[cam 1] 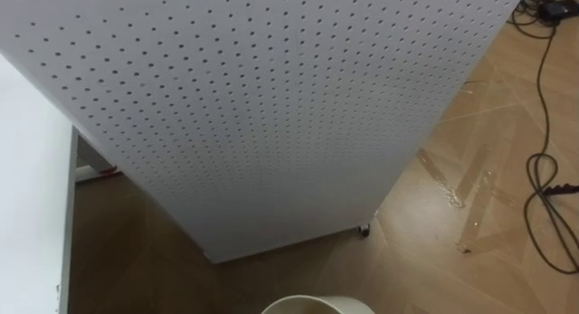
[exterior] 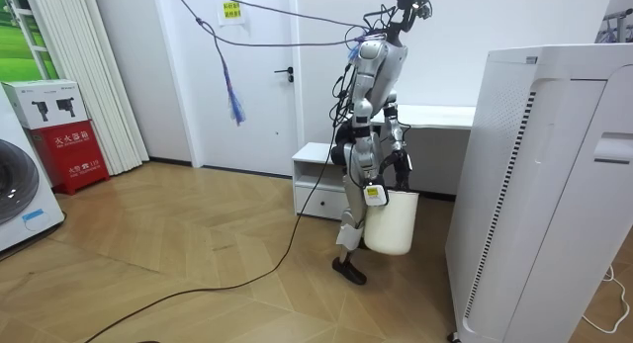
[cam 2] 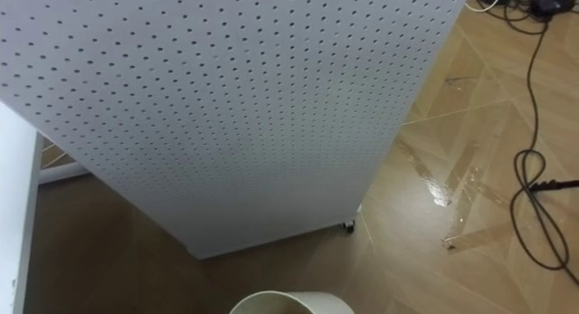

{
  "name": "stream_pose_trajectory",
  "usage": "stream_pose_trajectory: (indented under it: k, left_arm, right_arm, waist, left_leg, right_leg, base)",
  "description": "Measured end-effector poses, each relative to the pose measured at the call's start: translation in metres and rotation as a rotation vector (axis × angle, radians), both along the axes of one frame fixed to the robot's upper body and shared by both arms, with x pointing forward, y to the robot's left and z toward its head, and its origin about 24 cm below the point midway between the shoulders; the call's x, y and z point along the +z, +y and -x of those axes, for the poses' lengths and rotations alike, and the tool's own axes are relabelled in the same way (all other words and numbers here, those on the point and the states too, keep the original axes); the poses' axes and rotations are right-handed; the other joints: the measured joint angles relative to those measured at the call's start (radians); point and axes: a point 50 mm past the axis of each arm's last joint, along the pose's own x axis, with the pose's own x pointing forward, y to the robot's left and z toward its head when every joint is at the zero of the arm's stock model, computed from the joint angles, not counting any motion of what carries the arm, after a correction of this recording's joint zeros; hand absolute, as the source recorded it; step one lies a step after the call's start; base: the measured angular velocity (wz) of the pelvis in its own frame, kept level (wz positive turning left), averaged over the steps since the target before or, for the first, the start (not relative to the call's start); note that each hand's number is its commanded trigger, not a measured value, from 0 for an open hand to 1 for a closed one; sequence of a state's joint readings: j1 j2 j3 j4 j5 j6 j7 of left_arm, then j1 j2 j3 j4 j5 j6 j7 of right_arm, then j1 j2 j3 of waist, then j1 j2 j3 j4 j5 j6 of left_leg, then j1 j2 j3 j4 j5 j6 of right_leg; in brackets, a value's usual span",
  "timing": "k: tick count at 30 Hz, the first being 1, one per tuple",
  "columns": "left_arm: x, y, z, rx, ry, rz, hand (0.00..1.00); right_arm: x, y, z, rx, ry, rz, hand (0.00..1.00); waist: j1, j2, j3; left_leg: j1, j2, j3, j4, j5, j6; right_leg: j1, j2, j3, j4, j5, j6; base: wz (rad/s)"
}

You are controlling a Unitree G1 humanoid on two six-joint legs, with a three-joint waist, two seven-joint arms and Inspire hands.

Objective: Pick garbage

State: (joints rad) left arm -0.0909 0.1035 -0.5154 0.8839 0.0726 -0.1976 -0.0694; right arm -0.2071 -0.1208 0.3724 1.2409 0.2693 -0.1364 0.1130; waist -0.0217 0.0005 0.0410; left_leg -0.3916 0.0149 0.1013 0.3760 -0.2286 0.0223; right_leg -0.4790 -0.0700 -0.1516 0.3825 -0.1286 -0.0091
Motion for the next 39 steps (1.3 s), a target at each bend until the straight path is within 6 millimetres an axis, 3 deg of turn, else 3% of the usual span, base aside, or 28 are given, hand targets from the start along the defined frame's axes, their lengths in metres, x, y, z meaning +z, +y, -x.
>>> stream_pose_trajectory:
  k: [11, 17, 20, 25, 28, 32, 34, 39]
  left_arm:
    - [-0.009, 0.009, 0.009, 0.001, 0.052, -0.035, 0.00]
    - [-0.019, 0.027, 0.020, 0.022, 0.128, -0.083, 0.00]
    - [-0.025, 0.040, 0.031, 0.076, 0.166, -0.094, 0.00]
    - [-0.036, 0.064, 0.062, 0.244, 0.265, -0.100, 0.00]
    - [-0.040, 0.067, 0.076, 0.324, 0.303, -0.075, 0.00]
    - [-0.044, 0.075, 0.089, 0.467, 0.344, -0.041, 0.00]
    - [-0.045, 0.083, 0.100, 0.550, 0.368, -0.037, 0.00]
    - [-0.048, 0.093, 0.115, 0.650, 0.425, -0.048, 0.00]
  right_arm:
    - [-0.002, 0.000, 0.006, 0.002, 0.013, 0.000, 1.00]
    - [-0.006, -0.004, 0.013, -0.001, 0.042, 0.000, 1.00]
    - [-0.011, -0.009, 0.027, -0.035, 0.087, -0.017, 1.00]
    - [-0.017, -0.015, 0.051, -0.094, 0.135, -0.042, 1.00]
    - [-0.019, -0.020, 0.060, -0.167, 0.150, -0.054, 1.00]
    - [-0.022, -0.028, 0.076, -0.253, 0.170, -0.051, 1.00]
    - [-0.024, -0.033, 0.091, -0.327, 0.191, -0.046, 1.00]
    - [-0.027, -0.043, 0.112, -0.447, 0.236, -0.006, 1.00]
  waist:
    - [0.000, -0.012, -0.0022]
    - [-0.004, -0.021, -0.0038]
    - [0.000, -0.020, -0.0107]
    - [0.002, -0.012, -0.0292]
    - [0.001, -0.013, -0.0320]
    - [0.006, -0.028, -0.0376]
    - [0.018, -0.042, -0.0461]
    - [0.030, -0.043, -0.0429]
  left_leg:
    - [0.036, 0.000, 0.002, -0.002, 0.000, 0.000]
    - [0.087, -0.004, -0.009, -0.023, 0.008, 0.005]
    - [0.132, -0.005, -0.027, -0.058, 0.010, 0.004]
    - [0.232, -0.007, -0.050, -0.118, 0.016, 0.003]
    - [0.300, -0.007, -0.054, -0.158, 0.017, 0.001]
    - [0.371, -0.005, -0.054, -0.194, 0.018, 0.000]
    - [0.408, -0.001, -0.057, -0.206, 0.018, 0.000]
    - [0.473, 0.008, -0.060, -0.219, 0.012, -0.009]
  right_leg:
    - [0.032, -0.003, -0.002, 0.006, 0.000, 0.000]
    - [0.096, -0.006, -0.017, -0.026, 0.004, 0.004]
    - [0.157, -0.004, -0.041, -0.064, 0.007, 0.008]
    - [0.263, 0.003, -0.063, -0.124, 0.004, 0.016]
    - [0.326, 0.006, -0.073, -0.147, -0.004, 0.021]
    - [0.397, 0.015, -0.071, -0.185, -0.007, 0.025]
    - [0.436, 0.021, -0.068, -0.204, -0.007, 0.025]
    - [0.507, 0.036, -0.053, -0.233, -0.007, 0.025]
  base:
    - [0.00]
    - [0.05]
    - [0.21]
    - [0.13]
    - [0.08]
    - [0.00]
    - [-0.06]
    - [-0.08]
